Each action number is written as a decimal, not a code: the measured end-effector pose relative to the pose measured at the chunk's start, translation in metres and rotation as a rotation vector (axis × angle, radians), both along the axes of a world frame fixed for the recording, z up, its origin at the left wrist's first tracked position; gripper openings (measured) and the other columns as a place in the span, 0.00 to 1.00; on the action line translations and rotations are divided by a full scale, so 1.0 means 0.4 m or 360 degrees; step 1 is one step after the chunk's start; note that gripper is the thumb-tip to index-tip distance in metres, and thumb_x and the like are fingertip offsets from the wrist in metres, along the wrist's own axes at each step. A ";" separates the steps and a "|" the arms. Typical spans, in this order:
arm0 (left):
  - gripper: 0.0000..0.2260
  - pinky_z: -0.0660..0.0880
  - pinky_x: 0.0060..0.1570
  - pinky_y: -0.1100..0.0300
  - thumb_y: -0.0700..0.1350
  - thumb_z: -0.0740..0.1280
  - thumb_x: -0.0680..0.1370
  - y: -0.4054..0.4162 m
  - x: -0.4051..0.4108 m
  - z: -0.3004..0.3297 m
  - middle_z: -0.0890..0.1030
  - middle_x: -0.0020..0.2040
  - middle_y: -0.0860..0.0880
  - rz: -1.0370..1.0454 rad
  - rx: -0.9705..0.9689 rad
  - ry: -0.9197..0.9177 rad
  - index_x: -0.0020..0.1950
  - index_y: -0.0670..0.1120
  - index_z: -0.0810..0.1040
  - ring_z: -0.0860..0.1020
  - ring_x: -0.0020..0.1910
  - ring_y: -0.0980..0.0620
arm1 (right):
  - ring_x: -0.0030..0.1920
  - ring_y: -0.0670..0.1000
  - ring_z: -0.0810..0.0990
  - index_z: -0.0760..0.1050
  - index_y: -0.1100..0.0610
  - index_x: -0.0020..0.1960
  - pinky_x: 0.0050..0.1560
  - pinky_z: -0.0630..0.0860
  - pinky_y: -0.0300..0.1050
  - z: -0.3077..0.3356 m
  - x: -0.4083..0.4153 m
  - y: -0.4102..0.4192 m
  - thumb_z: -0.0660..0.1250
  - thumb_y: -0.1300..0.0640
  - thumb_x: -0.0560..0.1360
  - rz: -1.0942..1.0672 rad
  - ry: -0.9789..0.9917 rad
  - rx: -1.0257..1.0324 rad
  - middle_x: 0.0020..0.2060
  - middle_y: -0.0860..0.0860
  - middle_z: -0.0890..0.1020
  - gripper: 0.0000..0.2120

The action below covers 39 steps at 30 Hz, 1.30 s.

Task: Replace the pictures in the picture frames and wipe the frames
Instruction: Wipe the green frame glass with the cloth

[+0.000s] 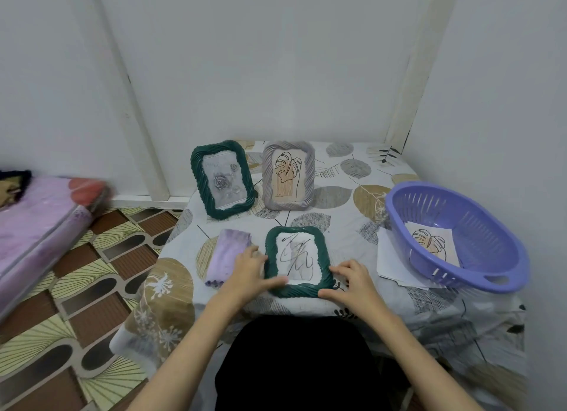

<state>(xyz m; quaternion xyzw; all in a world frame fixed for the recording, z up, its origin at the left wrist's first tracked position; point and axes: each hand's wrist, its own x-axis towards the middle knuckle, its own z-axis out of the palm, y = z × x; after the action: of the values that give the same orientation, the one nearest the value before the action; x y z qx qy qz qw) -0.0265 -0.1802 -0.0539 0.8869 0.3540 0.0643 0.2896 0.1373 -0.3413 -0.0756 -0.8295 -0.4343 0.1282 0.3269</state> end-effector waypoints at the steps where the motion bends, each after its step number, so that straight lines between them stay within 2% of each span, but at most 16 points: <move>1: 0.23 0.62 0.68 0.51 0.53 0.68 0.74 0.012 -0.009 0.006 0.68 0.68 0.40 0.0160 0.0060 -0.0197 0.62 0.39 0.74 0.65 0.68 0.44 | 0.58 0.53 0.69 0.74 0.60 0.62 0.59 0.64 0.38 0.000 -0.002 -0.001 0.77 0.48 0.63 0.0001 -0.0008 0.0010 0.48 0.48 0.70 0.32; 3: 0.11 0.62 0.64 0.54 0.42 0.62 0.78 0.047 -0.032 0.016 0.76 0.61 0.39 0.0539 0.0201 -0.0441 0.55 0.40 0.80 0.71 0.62 0.44 | 0.58 0.53 0.69 0.74 0.60 0.63 0.59 0.64 0.38 -0.001 -0.002 -0.003 0.77 0.48 0.63 -0.0004 -0.0007 0.0007 0.49 0.48 0.70 0.32; 5: 0.10 0.63 0.63 0.53 0.38 0.60 0.77 0.093 -0.055 0.015 0.79 0.59 0.42 0.0749 0.0112 -0.0392 0.51 0.45 0.81 0.75 0.58 0.42 | 0.59 0.53 0.69 0.73 0.60 0.64 0.61 0.64 0.40 0.003 -0.003 -0.004 0.77 0.48 0.64 -0.0004 -0.0010 -0.0035 0.49 0.48 0.69 0.33; 10: 0.14 0.71 0.56 0.55 0.34 0.66 0.73 0.143 -0.062 0.014 0.75 0.65 0.45 0.0685 -0.0272 -0.0187 0.53 0.50 0.78 0.73 0.60 0.43 | 0.60 0.53 0.68 0.72 0.59 0.65 0.63 0.66 0.43 0.028 -0.004 0.002 0.76 0.47 0.64 0.0002 0.0035 -0.0186 0.51 0.50 0.70 0.33; 13: 0.16 0.72 0.42 0.60 0.29 0.66 0.71 0.128 -0.065 0.055 0.74 0.64 0.42 0.0659 -0.0447 -0.0535 0.54 0.46 0.79 0.72 0.52 0.49 | 0.60 0.55 0.69 0.73 0.58 0.64 0.63 0.67 0.46 0.047 -0.001 0.012 0.75 0.46 0.65 -0.0011 0.0013 -0.0253 0.56 0.54 0.73 0.31; 15: 0.17 0.77 0.38 0.57 0.29 0.67 0.71 0.104 -0.063 0.091 0.73 0.62 0.42 0.0572 -0.0760 -0.0869 0.53 0.48 0.79 0.75 0.48 0.49 | 0.55 0.53 0.73 0.73 0.57 0.63 0.58 0.70 0.44 0.070 -0.013 0.030 0.73 0.46 0.67 -0.0117 0.0098 -0.0031 0.54 0.54 0.76 0.28; 18: 0.18 0.79 0.31 0.59 0.30 0.66 0.72 0.039 -0.034 0.137 0.74 0.58 0.44 0.0311 -0.1309 -0.1101 0.55 0.50 0.77 0.79 0.43 0.46 | 0.45 0.48 0.78 0.71 0.58 0.64 0.47 0.74 0.41 0.123 -0.053 0.082 0.69 0.45 0.71 -0.0212 0.0760 0.0336 0.51 0.51 0.79 0.27; 21: 0.22 0.79 0.32 0.59 0.30 0.68 0.71 -0.017 0.011 0.138 0.77 0.55 0.40 0.0131 -0.1448 -0.1072 0.60 0.50 0.74 0.80 0.44 0.43 | 0.43 0.52 0.82 0.72 0.64 0.62 0.39 0.77 0.43 0.139 -0.075 0.135 0.69 0.51 0.72 -0.0194 0.1507 0.0518 0.48 0.56 0.82 0.23; 23: 0.24 0.79 0.36 0.58 0.34 0.70 0.71 -0.024 0.026 0.121 0.78 0.55 0.40 0.0123 -0.1389 -0.1047 0.64 0.50 0.72 0.80 0.49 0.43 | 0.44 0.55 0.81 0.73 0.68 0.59 0.40 0.78 0.45 0.151 -0.068 0.147 0.70 0.61 0.71 -0.0308 0.1705 0.0659 0.49 0.60 0.82 0.18; 25: 0.22 0.77 0.44 0.59 0.41 0.69 0.73 -0.005 0.026 0.101 0.78 0.55 0.44 0.0179 -0.1176 -0.0985 0.66 0.51 0.70 0.78 0.54 0.47 | 0.46 0.56 0.81 0.74 0.64 0.58 0.44 0.80 0.47 0.159 -0.038 0.147 0.70 0.65 0.70 -0.0437 0.1460 0.0716 0.50 0.59 0.81 0.17; 27: 0.20 0.74 0.47 0.61 0.46 0.67 0.75 0.031 0.021 0.072 0.78 0.56 0.48 0.0273 -0.0938 -0.0931 0.66 0.51 0.70 0.76 0.56 0.50 | 0.44 0.51 0.79 0.75 0.58 0.58 0.45 0.80 0.42 0.164 -0.003 0.144 0.70 0.65 0.70 -0.0406 0.0796 0.0699 0.46 0.52 0.80 0.17; 29: 0.18 0.72 0.47 0.64 0.46 0.66 0.76 0.059 0.020 0.047 0.76 0.58 0.48 0.0313 -0.0743 -0.0875 0.65 0.48 0.71 0.75 0.55 0.50 | 0.45 0.47 0.77 0.74 0.55 0.60 0.47 0.78 0.37 0.160 0.005 0.140 0.68 0.64 0.72 -0.0142 0.0064 0.0587 0.47 0.48 0.78 0.17; 31: 0.18 0.72 0.53 0.61 0.47 0.66 0.76 0.078 0.027 0.027 0.75 0.62 0.47 0.0269 -0.0542 -0.0764 0.65 0.47 0.70 0.73 0.59 0.50 | 0.52 0.50 0.75 0.70 0.59 0.65 0.56 0.75 0.43 0.116 0.006 0.146 0.65 0.66 0.72 0.0172 -0.0436 0.0247 0.52 0.51 0.77 0.21; 34: 0.35 0.62 0.69 0.53 0.56 0.71 0.69 0.100 0.032 0.011 0.64 0.73 0.50 -0.0039 -0.0342 -0.0359 0.72 0.48 0.62 0.62 0.71 0.50 | 0.46 0.60 0.76 0.75 0.60 0.57 0.48 0.76 0.56 0.044 -0.004 0.146 0.67 0.65 0.64 0.0457 -0.0793 -0.0128 0.46 0.57 0.79 0.20; 37: 0.61 0.44 0.75 0.49 0.73 0.67 0.50 0.127 0.029 0.013 0.45 0.77 0.55 -0.0410 -0.0241 0.0126 0.76 0.50 0.47 0.42 0.76 0.54 | 0.44 0.56 0.78 0.79 0.52 0.48 0.38 0.76 0.49 0.020 0.010 0.135 0.72 0.55 0.59 0.0452 -0.1058 -0.0113 0.47 0.52 0.80 0.17; 39: 0.63 0.39 0.74 0.51 0.74 0.66 0.49 0.135 0.028 0.010 0.42 0.77 0.54 -0.0537 -0.0199 0.0302 0.76 0.50 0.43 0.38 0.75 0.54 | 0.46 0.55 0.80 0.80 0.52 0.52 0.40 0.77 0.49 0.010 0.027 0.134 0.73 0.55 0.60 0.0544 -0.1035 -0.0058 0.52 0.52 0.82 0.20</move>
<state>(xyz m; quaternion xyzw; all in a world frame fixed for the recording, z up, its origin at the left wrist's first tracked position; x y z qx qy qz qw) -0.0153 -0.1261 -0.0498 0.9160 0.2294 -0.0910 0.3161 0.1482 -0.2877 -0.0714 -0.7480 -0.6455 -0.0817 0.1308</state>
